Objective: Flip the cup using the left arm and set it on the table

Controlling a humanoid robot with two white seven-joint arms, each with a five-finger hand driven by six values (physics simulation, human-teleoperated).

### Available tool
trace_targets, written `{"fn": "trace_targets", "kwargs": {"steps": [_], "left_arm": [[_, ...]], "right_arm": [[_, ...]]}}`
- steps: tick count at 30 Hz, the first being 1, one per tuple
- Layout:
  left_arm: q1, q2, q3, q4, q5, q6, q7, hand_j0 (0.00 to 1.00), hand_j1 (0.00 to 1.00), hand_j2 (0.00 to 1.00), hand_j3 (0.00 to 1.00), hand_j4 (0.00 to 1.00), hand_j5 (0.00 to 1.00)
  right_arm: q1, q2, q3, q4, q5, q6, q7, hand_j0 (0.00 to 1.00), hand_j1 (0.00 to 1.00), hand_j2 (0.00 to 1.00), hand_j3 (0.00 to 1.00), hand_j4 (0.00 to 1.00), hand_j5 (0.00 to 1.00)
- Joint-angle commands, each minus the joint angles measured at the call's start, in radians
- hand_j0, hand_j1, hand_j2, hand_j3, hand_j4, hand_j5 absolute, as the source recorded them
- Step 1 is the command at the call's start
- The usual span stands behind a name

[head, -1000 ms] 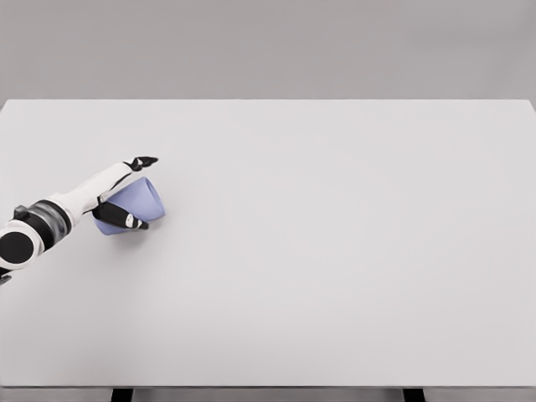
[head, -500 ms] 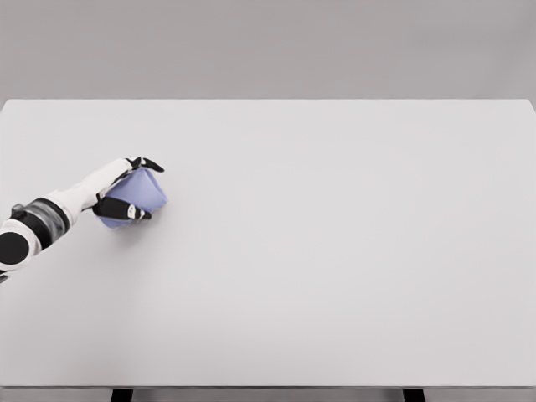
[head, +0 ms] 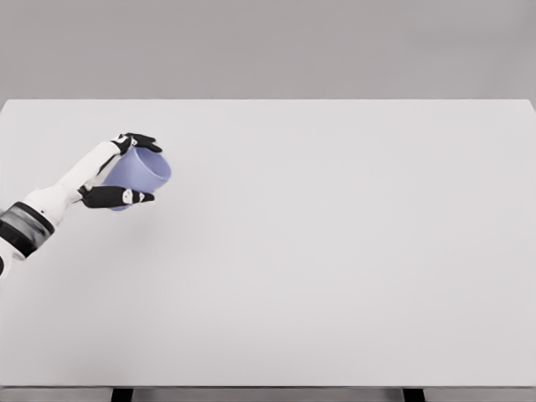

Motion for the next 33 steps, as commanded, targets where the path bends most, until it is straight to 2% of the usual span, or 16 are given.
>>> {"fn": "trace_targets", "kwargs": {"steps": [1,5,8,12,15,19,22,25,30,33], "left_arm": [[0.002,-0.004,0.072,0.0,-0.004,-0.038,0.006,0.66,0.66,0.66,0.66,0.66,0.66],[0.008,-0.026,0.072,0.002,-0.005,-0.067,0.043,0.66,0.66,0.66,0.66,0.66,0.66],[0.074,-0.07,0.155,0.003,-0.005,-0.111,0.063,0.66,0.66,0.66,0.66,0.66,0.66],[0.095,-0.081,0.178,0.003,-0.005,-0.134,0.078,0.66,0.66,0.66,0.66,0.66,0.66],[0.141,-0.116,0.233,0.002,-0.007,-0.144,0.088,0.66,0.66,0.66,0.66,0.66,0.66],[0.167,-0.13,0.259,0.002,-0.007,-0.236,0.088,0.66,0.66,0.66,0.66,0.66,0.66],[0.222,-0.166,0.33,0.002,-0.005,-0.279,0.083,0.66,0.66,0.66,0.66,0.66,0.66],[0.233,-0.169,0.33,0.002,-0.002,-0.309,0.086,0.66,0.66,0.66,0.66,0.66,0.66],[0.261,-0.195,0.33,0.01,0.007,-0.526,0.084,0.67,0.67,0.67,0.67,0.67,0.67],[0.268,-0.196,0.332,0.034,0.007,-0.532,0.078,0.67,0.67,0.67,0.67,0.67,0.67]], "right_arm": [[0.0,0.0,0.0,0.0,0.001,0.0,0.0,1.0,1.0,1.0,1.0,1.0,1.0],[0.0,0.0,0.0,0.0,0.001,0.0,0.0,1.0,1.0,1.0,1.0,1.0,1.0],[0.0,0.0,0.0,0.0,0.001,0.0,0.0,1.0,1.0,1.0,1.0,1.0,1.0],[0.0,0.0,0.0,0.0,0.001,0.0,0.0,1.0,1.0,1.0,1.0,1.0,1.0],[0.0,0.0,0.0,0.0,0.001,0.0,0.0,1.0,1.0,1.0,1.0,1.0,1.0],[0.0,0.0,0.0,0.0,0.001,0.0,0.0,1.0,1.0,1.0,1.0,1.0,1.0],[0.0,0.0,0.0,0.001,0.001,0.0,0.0,1.0,1.0,1.0,1.0,1.0,1.0],[0.0,0.0,0.0,0.001,0.001,0.0,0.0,1.0,1.0,1.0,1.0,1.0,1.0],[0.0,0.0,0.0,0.0,0.001,0.0,0.0,1.0,1.0,1.0,1.0,1.0,1.0],[0.0,0.0,0.0,0.0,0.001,0.0,0.0,1.0,1.0,1.0,1.0,1.0,1.0]]}}
